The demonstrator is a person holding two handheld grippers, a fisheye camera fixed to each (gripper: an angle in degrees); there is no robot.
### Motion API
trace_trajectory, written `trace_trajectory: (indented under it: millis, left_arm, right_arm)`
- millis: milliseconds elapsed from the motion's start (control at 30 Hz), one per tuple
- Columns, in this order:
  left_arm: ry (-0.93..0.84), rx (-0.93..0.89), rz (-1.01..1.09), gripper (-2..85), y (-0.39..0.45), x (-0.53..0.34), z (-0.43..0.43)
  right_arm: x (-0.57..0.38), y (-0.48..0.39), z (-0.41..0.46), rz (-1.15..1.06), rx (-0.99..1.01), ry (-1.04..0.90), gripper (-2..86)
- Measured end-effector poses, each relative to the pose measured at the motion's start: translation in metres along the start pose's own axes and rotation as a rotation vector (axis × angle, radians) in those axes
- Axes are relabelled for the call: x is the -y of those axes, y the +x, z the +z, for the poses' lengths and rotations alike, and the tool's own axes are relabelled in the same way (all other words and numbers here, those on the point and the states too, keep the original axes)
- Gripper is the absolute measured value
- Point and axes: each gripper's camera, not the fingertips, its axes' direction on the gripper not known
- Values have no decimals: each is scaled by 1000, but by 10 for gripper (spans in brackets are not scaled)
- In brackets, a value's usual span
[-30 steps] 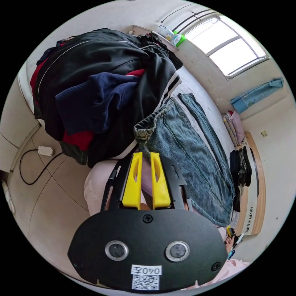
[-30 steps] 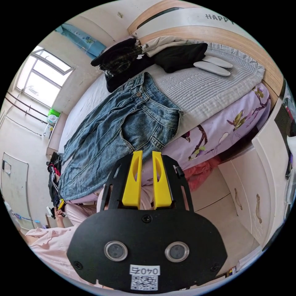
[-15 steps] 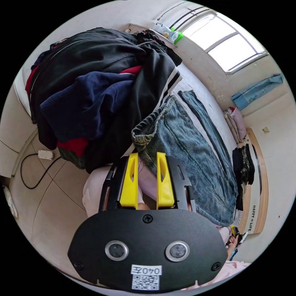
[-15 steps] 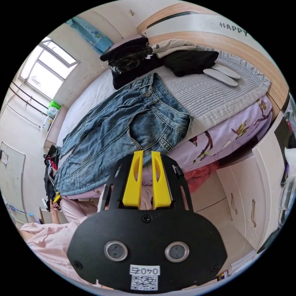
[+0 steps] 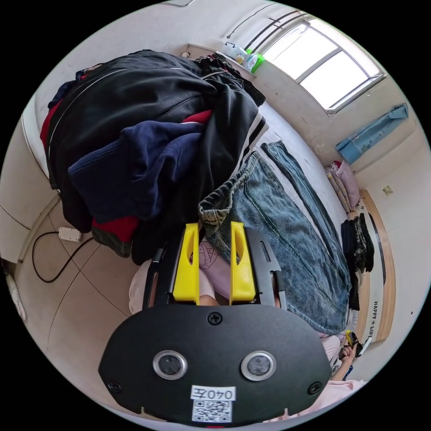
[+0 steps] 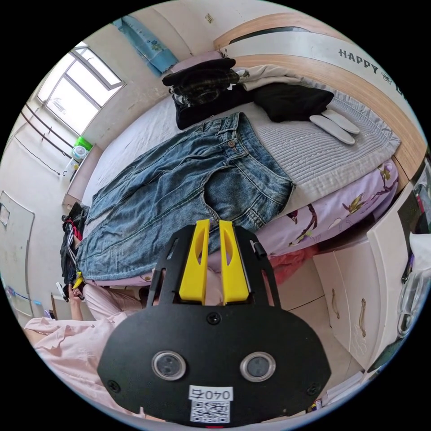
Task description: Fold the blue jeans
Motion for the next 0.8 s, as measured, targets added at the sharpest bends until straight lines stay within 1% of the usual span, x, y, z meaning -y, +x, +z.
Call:
trace_trajectory:
  millis: [67,133,200,267,367,433,567,633,667,800]
  left_arm:
    - [-2,-18,-12,16,-4,-1,-1]
    - [-1,-114,-51,-4,-10,-2,-5]
    - [26,-383,-110,-11,-24,-2,-12]
    - [50,-456,-161,-11,-34,-2,-14]
    - [25,-345,-137,-6,-31,-2,-9]
    - [6,-320,-101,-3,-23,-3,-6]
    - [-2,-161,19,4,5,-7,-1]
    - [-16,-143,51,9,17,-9,6]
    - [-22,-152,67,12,25,-9,10]
    - [-27,-13,121,-11,57,-3,16]
  right_arm:
    - [0,-1,5,-1,3,1,44]
    - [0,0,8,5,17,-2,43]
    - [0,0,11,7,33,0,42]
    - [-1,-2,14,3,39,7,40]
    - [-2,-2,19,1,44,5,38]
    - [-3,-1,23,2,47,0,38]
    - [-3,3,26,5,41,5,38]
    - [-3,7,27,11,26,13,41]
    - [-3,12,28,22,20,23,46]
    - [-4,41,33,132,68,59,63]
